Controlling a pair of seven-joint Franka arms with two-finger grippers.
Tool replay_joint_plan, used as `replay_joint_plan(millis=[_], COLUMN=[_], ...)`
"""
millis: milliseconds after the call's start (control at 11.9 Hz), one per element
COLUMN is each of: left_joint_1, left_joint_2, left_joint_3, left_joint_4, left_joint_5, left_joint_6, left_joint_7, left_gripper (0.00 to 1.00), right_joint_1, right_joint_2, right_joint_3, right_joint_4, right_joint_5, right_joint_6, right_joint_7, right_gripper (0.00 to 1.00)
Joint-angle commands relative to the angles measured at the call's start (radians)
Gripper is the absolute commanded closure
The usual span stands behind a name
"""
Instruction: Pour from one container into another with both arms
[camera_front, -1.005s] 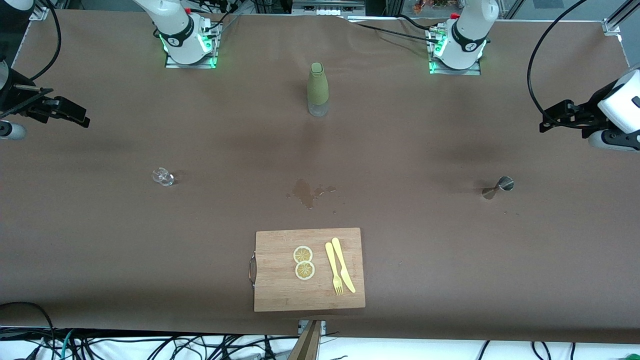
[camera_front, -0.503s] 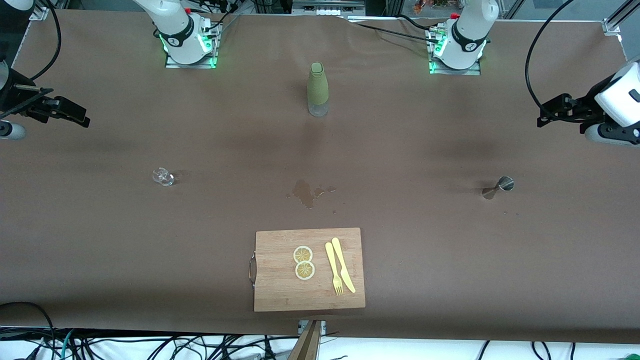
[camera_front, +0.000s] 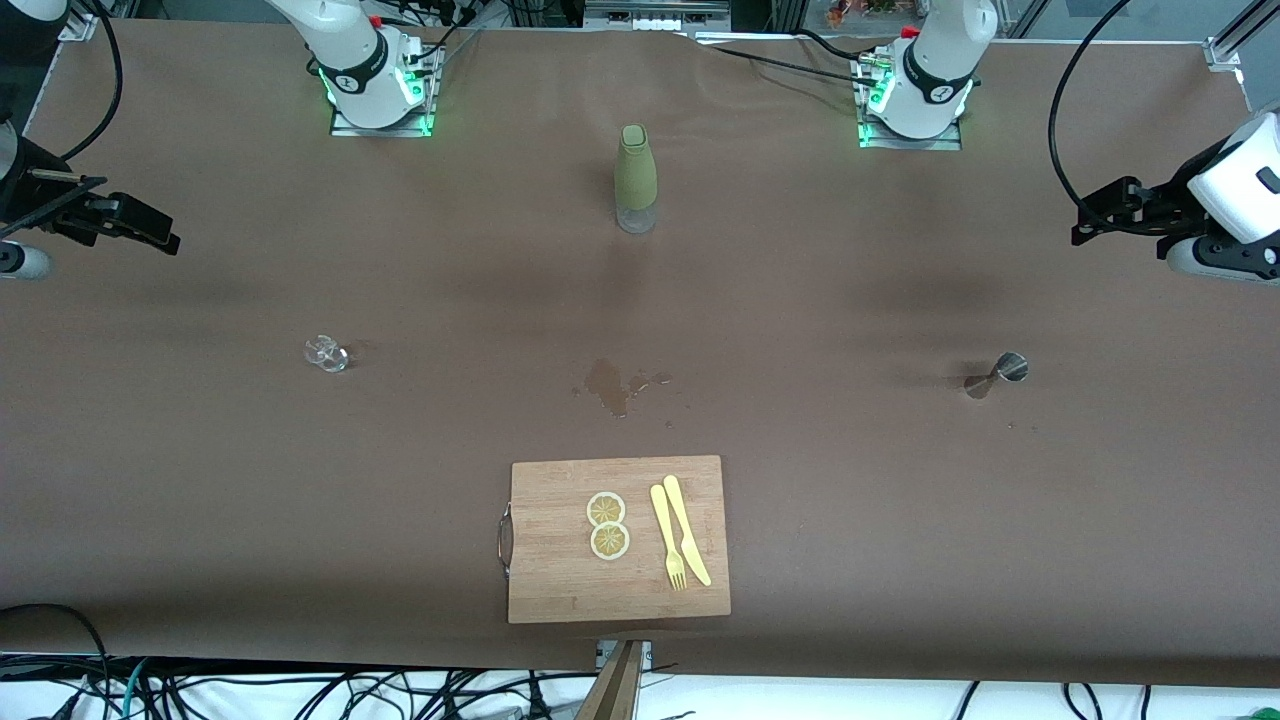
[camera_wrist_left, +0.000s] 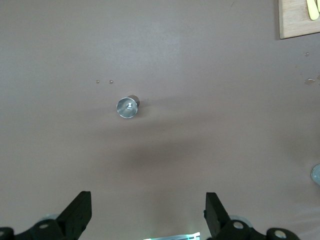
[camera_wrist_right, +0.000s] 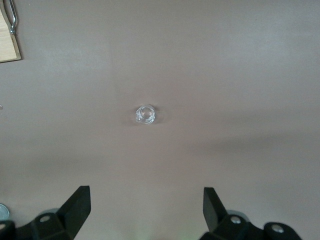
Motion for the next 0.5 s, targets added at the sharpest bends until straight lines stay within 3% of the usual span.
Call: replay_joint_plan(millis=[0,419], left_joint_1=[0.003,0.002], left_joint_2=[-0.004,-0.004], left_joint_3=[0.001,0.001], left_joint_4=[0.001,-0.015], left_joint_5=[-0.045,-0.063], left_joint_6=[-0.011,0.035], left_joint_7=[0.024,0.03], left_gripper=[0.0,0.0], right_joint_1=[-0.008,-0.008], right_joint_2=[-0.006,-0.006], right_joint_3=[0.0,0.0], right_joint_4=[-0.004,-0.004], right_joint_5=[0.018,0.016], right_joint_6=[-0.006,-0.009], right_joint_7=[-0.021,-0.021], right_gripper=[0.0,0.0])
